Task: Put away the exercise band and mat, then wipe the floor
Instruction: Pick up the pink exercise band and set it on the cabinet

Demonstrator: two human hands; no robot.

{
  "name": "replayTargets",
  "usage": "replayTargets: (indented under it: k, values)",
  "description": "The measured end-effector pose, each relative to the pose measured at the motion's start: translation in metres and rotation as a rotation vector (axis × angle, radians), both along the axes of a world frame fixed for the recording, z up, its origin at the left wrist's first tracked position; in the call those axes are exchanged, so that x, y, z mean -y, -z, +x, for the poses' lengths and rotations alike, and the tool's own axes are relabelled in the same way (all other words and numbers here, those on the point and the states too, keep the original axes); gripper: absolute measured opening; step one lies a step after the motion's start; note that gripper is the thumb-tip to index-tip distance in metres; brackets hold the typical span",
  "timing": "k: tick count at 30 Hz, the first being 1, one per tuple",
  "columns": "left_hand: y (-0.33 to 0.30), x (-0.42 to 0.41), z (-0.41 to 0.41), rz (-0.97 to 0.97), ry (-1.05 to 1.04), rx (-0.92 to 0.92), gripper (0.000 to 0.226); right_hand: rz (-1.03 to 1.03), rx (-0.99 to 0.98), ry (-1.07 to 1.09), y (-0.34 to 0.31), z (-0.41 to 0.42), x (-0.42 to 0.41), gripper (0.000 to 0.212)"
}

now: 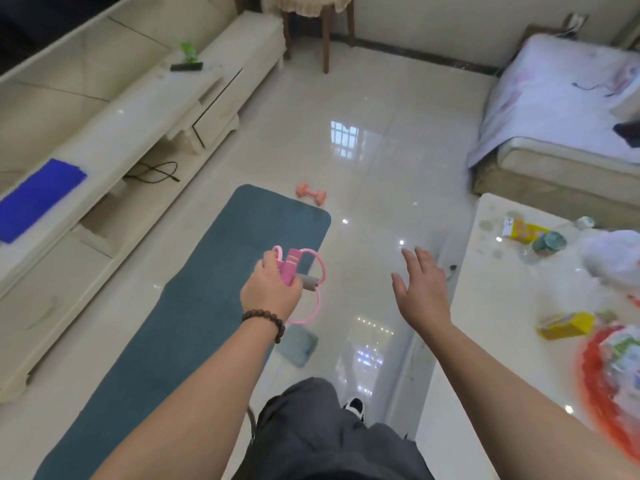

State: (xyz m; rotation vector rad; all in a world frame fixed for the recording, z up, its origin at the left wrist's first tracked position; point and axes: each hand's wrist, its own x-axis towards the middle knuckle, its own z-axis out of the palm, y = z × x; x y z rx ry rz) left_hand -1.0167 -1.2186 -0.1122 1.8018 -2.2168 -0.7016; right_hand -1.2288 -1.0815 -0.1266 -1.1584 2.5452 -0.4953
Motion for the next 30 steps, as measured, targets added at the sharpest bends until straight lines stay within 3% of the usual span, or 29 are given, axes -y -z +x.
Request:
replayTargets:
  k: [8, 19, 24, 30]
  values:
    - [0.005, 0.105, -0.098, 0.037, -0.057, -0.058, 0.046, -0.023, -0.011, -0.082, 0.010, -0.094, 0.116, 0.051]
    - [0.046, 0.371, -0.215, 0.118, -0.347, -0.101, 0.046, 0.105, -0.093, -0.388, 0.033, -0.242, 0.433, 0.052]
    - [0.039, 0.455, -0.238, 0.128, -0.493, -0.093, 0.033, 0.112, -0.098, -0.517, 0.026, -0.271, 0.554, 0.052]
    - [0.048, 0.508, -0.253, 0.143, -0.682, -0.099, 0.038, 0.186, -0.066, -0.711, 0.034, -0.281, 0.656, 0.052]
